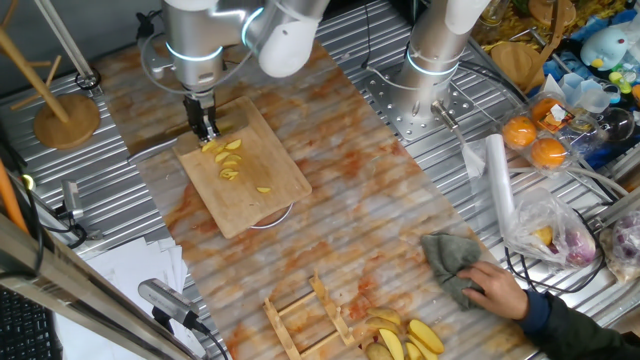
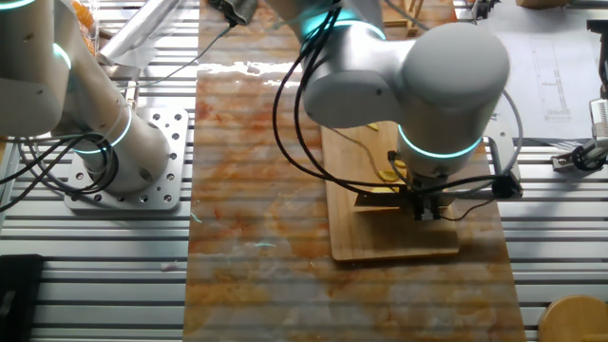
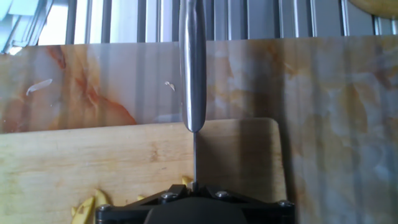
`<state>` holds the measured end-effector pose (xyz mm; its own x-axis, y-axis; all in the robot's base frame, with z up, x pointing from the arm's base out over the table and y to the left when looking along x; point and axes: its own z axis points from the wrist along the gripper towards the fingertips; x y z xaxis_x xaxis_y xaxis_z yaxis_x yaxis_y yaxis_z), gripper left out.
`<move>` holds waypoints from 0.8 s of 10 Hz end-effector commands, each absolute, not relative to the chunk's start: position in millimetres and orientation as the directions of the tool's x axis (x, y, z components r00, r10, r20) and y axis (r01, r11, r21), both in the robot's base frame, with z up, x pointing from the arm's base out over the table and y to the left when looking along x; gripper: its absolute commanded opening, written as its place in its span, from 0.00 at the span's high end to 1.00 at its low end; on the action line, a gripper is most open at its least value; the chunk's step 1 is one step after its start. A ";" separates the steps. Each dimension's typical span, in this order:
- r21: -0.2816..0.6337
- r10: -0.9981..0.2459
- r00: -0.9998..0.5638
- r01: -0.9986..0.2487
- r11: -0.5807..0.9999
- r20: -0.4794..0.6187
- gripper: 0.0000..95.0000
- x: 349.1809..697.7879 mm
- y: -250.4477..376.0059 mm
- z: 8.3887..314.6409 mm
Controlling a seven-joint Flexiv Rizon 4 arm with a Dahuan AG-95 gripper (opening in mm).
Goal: Chop the potatoes
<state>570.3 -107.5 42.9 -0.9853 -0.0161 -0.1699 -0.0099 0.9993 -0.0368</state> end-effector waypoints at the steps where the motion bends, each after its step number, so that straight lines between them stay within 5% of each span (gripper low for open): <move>1: -0.034 -0.019 -0.982 -0.013 0.999 -0.188 1.00 573.0 -108.9 22.0; 8: -0.016 -0.035 -0.982 -0.032 0.999 -0.187 1.00 574.1 -109.9 9.7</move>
<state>569.0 -109.2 42.7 -0.9811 -0.0346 -0.1904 -0.0315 0.9993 -0.0192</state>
